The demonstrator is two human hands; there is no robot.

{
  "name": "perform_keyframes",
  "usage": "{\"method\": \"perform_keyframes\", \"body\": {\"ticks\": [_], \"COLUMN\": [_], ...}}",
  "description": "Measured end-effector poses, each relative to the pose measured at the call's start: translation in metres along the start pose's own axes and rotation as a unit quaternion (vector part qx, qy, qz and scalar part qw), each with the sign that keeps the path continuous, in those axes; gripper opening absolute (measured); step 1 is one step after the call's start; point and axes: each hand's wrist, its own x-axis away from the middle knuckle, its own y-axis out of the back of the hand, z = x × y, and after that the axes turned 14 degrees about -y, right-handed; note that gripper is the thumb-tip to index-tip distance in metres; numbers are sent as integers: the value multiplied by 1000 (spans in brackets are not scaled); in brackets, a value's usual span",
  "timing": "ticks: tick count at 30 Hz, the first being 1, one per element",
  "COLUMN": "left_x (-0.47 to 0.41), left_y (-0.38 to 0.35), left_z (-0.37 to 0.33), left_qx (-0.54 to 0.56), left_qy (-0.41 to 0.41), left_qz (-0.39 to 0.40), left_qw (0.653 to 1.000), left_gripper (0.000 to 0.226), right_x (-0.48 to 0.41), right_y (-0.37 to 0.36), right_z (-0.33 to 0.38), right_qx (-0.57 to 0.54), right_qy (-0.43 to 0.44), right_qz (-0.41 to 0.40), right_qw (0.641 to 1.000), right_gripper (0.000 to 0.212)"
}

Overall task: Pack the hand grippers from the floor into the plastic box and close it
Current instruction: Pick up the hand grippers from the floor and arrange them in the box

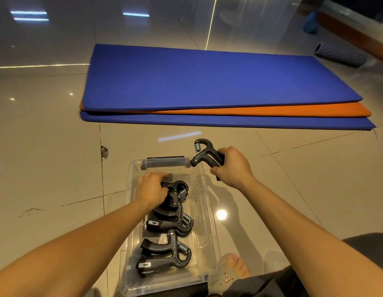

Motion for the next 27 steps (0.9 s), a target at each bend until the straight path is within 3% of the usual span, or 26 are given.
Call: {"method": "perform_keyframes", "body": {"ticks": [2,4,6,9,13,15,18,21,24,27], "left_x": [-2,-2,1,10,19,22,24,27,31,32], "left_y": [21,44,63,80,98,112,138,156,163,164], "left_z": [-19,-43,-64,-88,-102,-102,-96,-88,-85,-86], "left_qx": [171,323,392,410,397,390,376,353,321,328], "left_qy": [40,63,59,52,57,43,15,-24,-58,-70], "left_qz": [-48,-93,-92,-89,-207,-227,-189,-95,-24,-11], "left_qw": [983,940,913,906,892,891,907,931,945,942], "left_gripper": [34,21,18,18,20,12,14,19,21,22], "right_x": [2,5,9,18,37,45,48,47,55,61], "right_y": [1,0,0,0,-1,1,15,33,39,39], "right_z": [4,11,18,33,52,58,60,56,54,50], "right_qx": [-13,-24,-34,-71,-109,-143,-232,-301,-331,-343], "right_qy": [2,7,16,40,92,104,63,22,35,38], "right_qz": [5,2,-14,-24,-25,-29,-14,32,93,138], "right_qw": [1000,1000,999,996,989,984,971,953,938,928], "right_gripper": [40,40,40,54,64,66,59,42,14,10]}}
